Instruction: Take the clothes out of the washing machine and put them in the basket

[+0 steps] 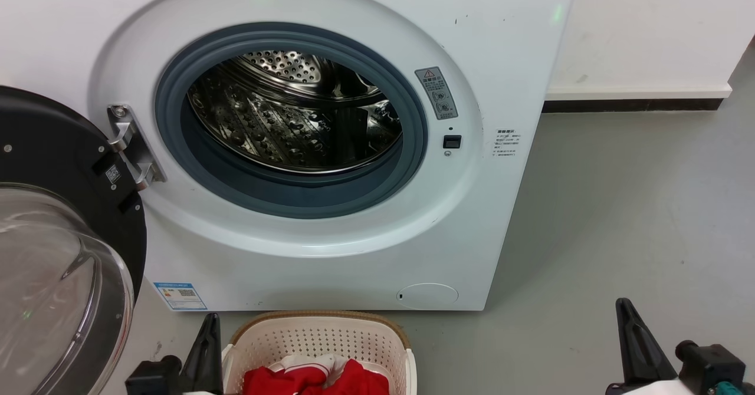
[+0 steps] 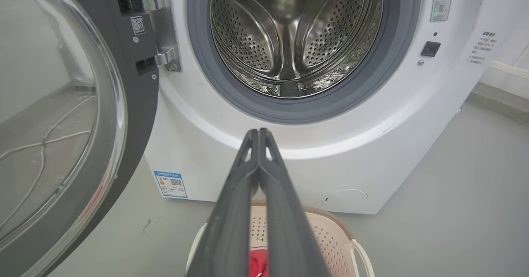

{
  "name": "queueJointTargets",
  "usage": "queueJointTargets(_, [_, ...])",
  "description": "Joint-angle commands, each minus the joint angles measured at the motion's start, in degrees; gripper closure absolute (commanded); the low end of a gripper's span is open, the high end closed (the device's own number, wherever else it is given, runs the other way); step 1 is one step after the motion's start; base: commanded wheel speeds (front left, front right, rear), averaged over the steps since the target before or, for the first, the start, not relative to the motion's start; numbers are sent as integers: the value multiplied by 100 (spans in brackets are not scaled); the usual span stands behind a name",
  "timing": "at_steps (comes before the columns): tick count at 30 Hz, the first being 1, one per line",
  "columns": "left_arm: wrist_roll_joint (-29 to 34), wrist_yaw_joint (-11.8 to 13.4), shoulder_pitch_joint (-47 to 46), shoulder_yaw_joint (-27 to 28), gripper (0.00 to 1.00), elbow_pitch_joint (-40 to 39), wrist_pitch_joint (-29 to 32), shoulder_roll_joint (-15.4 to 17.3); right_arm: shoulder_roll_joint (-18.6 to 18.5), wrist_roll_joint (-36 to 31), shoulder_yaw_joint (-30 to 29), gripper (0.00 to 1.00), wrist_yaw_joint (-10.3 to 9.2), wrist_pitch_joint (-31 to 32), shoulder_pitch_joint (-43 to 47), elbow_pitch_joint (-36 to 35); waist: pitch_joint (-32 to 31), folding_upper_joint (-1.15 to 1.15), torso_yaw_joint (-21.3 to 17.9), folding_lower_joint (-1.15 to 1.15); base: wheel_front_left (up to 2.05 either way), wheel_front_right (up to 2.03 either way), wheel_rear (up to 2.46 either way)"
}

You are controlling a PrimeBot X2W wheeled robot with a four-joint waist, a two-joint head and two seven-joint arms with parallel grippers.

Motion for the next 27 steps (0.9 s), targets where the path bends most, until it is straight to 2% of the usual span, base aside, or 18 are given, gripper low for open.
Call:
queueJointTargets(1, [-238,-17,-181,52,100,-53,50,8,-9,255,-20,100,0,48,-115,-66,2,0,1,0,0,0,0])
queueJointTargets(27, [-2969,-136,-517,116,100,52,641,6,-15,3048,-96,100,-1,688,-506,93,49,0,22,0,0,0,0])
